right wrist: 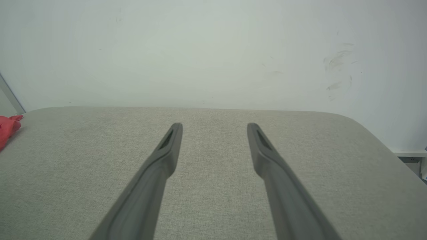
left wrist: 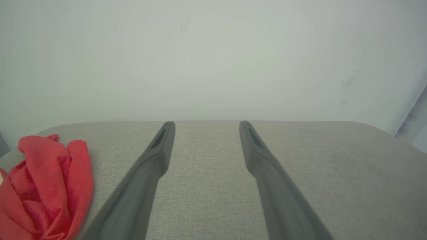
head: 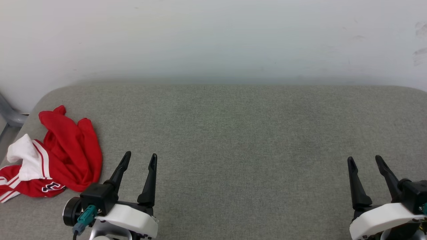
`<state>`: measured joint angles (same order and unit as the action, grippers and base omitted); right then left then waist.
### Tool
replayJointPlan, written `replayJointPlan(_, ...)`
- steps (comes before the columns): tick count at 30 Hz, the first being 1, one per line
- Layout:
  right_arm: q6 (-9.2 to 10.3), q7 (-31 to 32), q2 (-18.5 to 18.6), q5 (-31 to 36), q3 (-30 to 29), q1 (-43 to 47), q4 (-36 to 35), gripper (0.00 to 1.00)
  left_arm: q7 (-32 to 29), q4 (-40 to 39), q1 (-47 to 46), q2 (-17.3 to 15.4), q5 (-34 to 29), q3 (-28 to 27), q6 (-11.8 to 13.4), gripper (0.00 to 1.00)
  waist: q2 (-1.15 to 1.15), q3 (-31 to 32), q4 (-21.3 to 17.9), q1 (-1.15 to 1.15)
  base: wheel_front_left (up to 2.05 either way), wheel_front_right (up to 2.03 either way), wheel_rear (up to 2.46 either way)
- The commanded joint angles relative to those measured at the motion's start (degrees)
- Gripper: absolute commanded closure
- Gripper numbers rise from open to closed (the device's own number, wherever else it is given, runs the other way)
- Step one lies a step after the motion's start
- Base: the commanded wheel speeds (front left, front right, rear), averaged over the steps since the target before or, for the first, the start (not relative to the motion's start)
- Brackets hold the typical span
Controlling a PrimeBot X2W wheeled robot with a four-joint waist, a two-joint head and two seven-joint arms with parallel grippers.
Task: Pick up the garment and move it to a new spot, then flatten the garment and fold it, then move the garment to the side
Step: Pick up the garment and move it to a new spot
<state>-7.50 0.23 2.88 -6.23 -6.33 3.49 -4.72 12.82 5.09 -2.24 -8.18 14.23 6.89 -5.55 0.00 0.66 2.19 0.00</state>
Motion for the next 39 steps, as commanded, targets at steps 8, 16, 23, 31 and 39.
replayJointPlan(8, 0.02, -1.3, 0.0, 2.7, -0.3, -0.5, 0.0, 0.0, 1.3, 0.6, -0.2, 0.4, -3.3, -0.3, -0.7, 0.0, 0.0, 0.0, 1.7, 0.0, 0.0, 0.0, 0.0)
replayJointPlan(16, 0.02, -1.9, 0.0, 3.8, 1.0, -1.1, 0.5, 0.0, 2.1, 1.4, -0.9, 1.1, -4.0, -1.5, -1.0, 0.0, 0.0, -0.3, 6.1, 0.0, 0.0, 0.0, 0.0)
replayJointPlan(23, 0.02, -2.2, 0.0, 4.4, 2.9, -1.3, 0.6, 0.0, 2.5, 2.6, -1.0, 1.4, -4.1, -3.5, -1.1, 0.0, 0.0, -0.2, 12.1, 0.0, 0.0, 0.0, 0.0)
replayJointPlan(31, 0.03, -2.3, 0.0, 3.6, 4.7, -2.1, 1.4, 0.0, 2.4, 4.2, -0.9, 1.5, -3.4, -5.6, -1.1, 0.0, 0.0, -0.2, 18.7, 0.0, 0.0, 0.0, 0.0)
replayJointPlan(39, 0.03, -2.4, 0.0, 3.6, 5.1, -2.9, 1.6, 0.0, 2.4, 4.9, -0.4, 1.3, -3.2, -7.1, -1.0, 0.0, 0.0, -0.4, 23.4, 0.0, 0.0, 0.0, 0.0)
